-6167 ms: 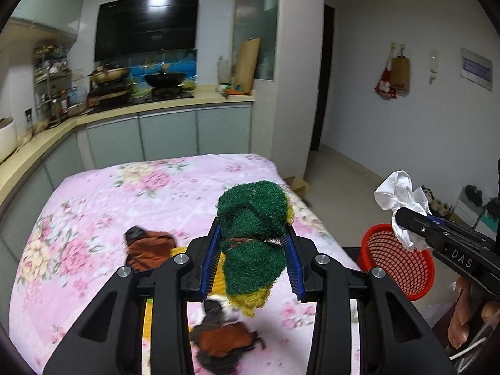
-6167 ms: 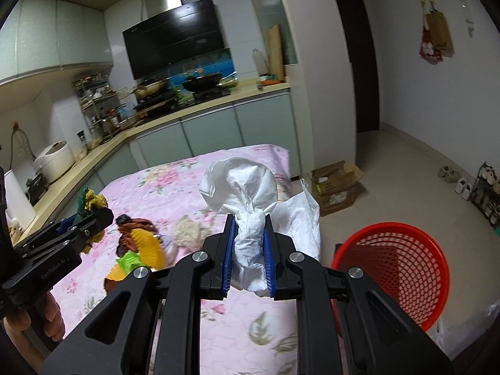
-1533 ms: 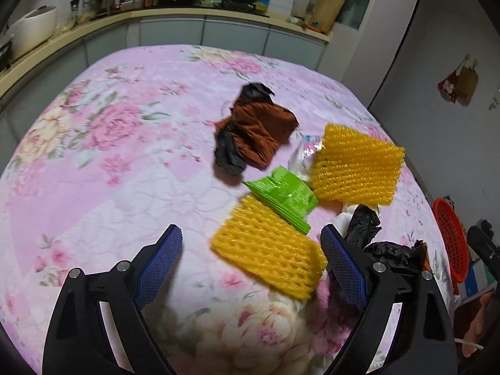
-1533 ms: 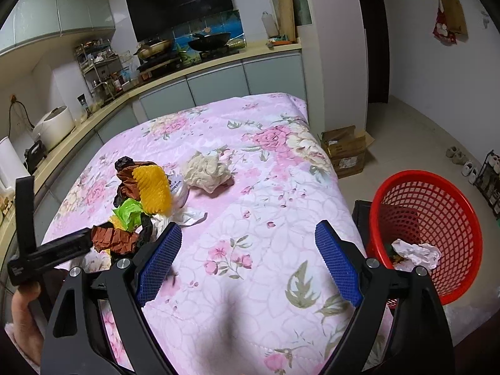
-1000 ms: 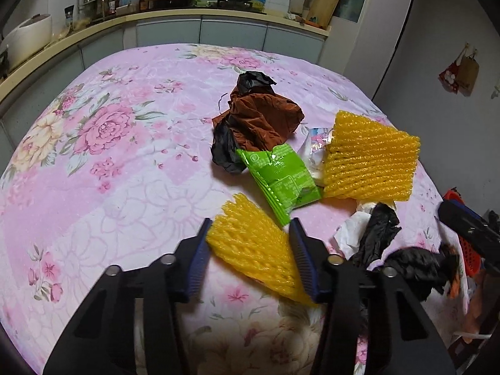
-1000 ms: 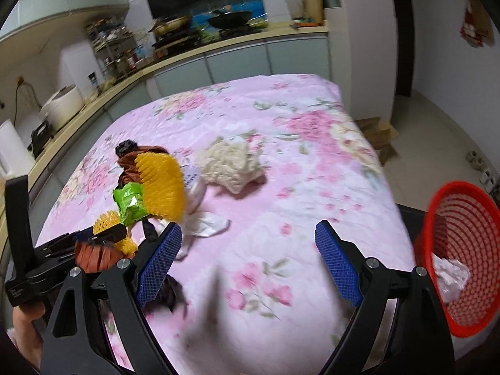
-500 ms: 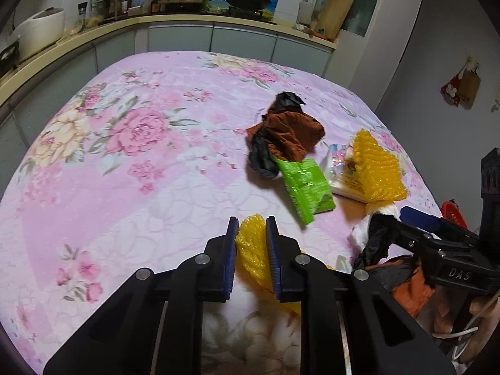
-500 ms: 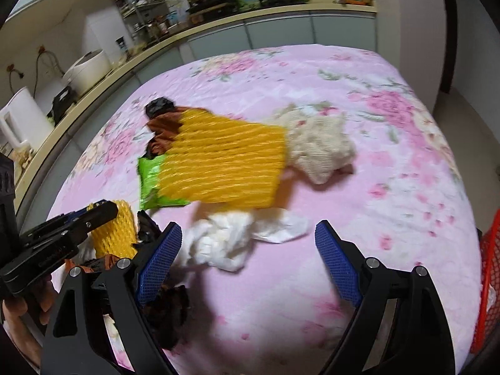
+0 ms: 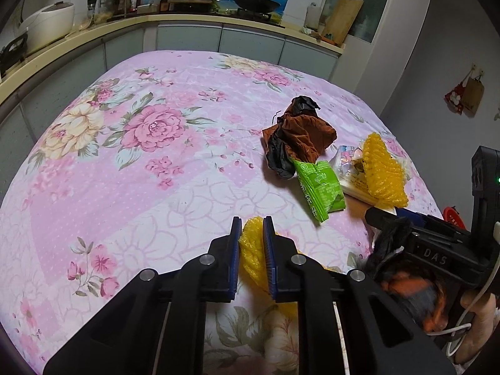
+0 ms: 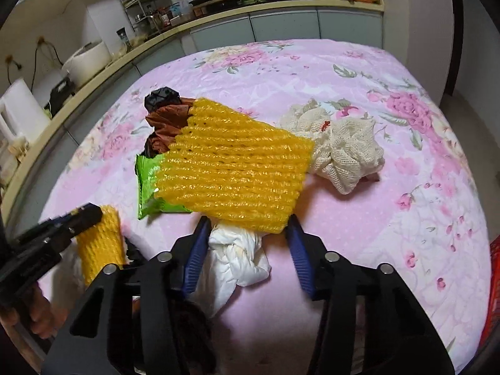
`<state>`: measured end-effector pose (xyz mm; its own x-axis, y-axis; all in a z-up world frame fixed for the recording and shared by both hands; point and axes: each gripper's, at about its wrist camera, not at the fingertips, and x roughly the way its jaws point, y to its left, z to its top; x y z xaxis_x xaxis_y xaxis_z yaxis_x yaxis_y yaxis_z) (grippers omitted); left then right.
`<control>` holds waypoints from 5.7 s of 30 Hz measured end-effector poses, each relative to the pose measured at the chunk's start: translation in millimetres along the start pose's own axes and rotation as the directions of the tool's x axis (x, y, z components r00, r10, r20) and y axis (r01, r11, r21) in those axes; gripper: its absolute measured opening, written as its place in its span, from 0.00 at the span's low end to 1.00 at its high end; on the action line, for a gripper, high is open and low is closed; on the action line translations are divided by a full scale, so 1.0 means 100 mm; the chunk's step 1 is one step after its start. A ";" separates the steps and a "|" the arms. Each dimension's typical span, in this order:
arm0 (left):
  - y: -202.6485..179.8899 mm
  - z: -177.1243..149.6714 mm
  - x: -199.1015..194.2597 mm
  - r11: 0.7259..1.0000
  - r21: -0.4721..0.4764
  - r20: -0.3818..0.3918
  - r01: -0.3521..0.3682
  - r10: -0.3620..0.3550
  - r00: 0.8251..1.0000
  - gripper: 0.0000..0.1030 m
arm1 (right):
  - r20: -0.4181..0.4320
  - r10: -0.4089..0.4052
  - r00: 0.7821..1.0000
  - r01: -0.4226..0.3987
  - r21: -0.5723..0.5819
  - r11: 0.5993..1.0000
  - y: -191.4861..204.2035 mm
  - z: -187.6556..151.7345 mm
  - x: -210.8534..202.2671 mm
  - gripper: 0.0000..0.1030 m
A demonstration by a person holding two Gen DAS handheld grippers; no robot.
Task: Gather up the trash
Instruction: 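Grasp a yellow foam mesh sleeve with the left tool while the right tool grasps white tissue, then lift the yellow mesh and white tissue and carry them over the red wastebasket, then open both tools to drop the mesh and tissue into the wastebasket, then move both tools back over the remaining trash on the bed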
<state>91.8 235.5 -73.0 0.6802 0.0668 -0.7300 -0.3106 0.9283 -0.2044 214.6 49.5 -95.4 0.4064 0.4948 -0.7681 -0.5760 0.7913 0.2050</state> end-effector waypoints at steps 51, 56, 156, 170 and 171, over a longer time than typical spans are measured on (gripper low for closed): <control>-1.22 0.35 -0.98 0.968 0.250 0.298 0.006 -0.082 0.951 0.11 | 0.386 -0.106 0.916 0.084 0.074 0.994 -0.32 -0.17 -1.64 0.30; -1.42 0.36 -1.00 0.959 0.282 0.306 0.020 -0.110 0.946 0.11 | 0.410 -0.133 0.902 0.099 0.102 0.990 -0.43 -0.21 -1.79 0.30; -3.60 -0.11 0.24 0.823 0.471 -0.007 0.318 -0.357 0.934 0.76 | 0.248 -0.496 0.832 0.297 0.557 0.776 -2.38 -1.18 -2.13 0.61; -3.04 -0.10 -0.36 0.871 0.450 0.134 0.197 -0.284 0.949 0.85 | 0.301 -0.450 0.841 0.271 0.485 0.831 -1.91 -1.06 -2.12 0.77; -2.98 -0.10 -0.38 0.875 0.444 0.138 0.193 -0.280 0.950 0.85 | 0.306 -0.445 0.842 0.268 0.478 0.837 -1.87 -1.05 -2.12 0.77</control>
<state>151.9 -47.4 9.8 0.8247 -0.1456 -0.5465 0.1546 0.9875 -0.0298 162.0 -241.0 -34.4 0.8154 0.1744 -0.5521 -0.0340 0.9663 0.2551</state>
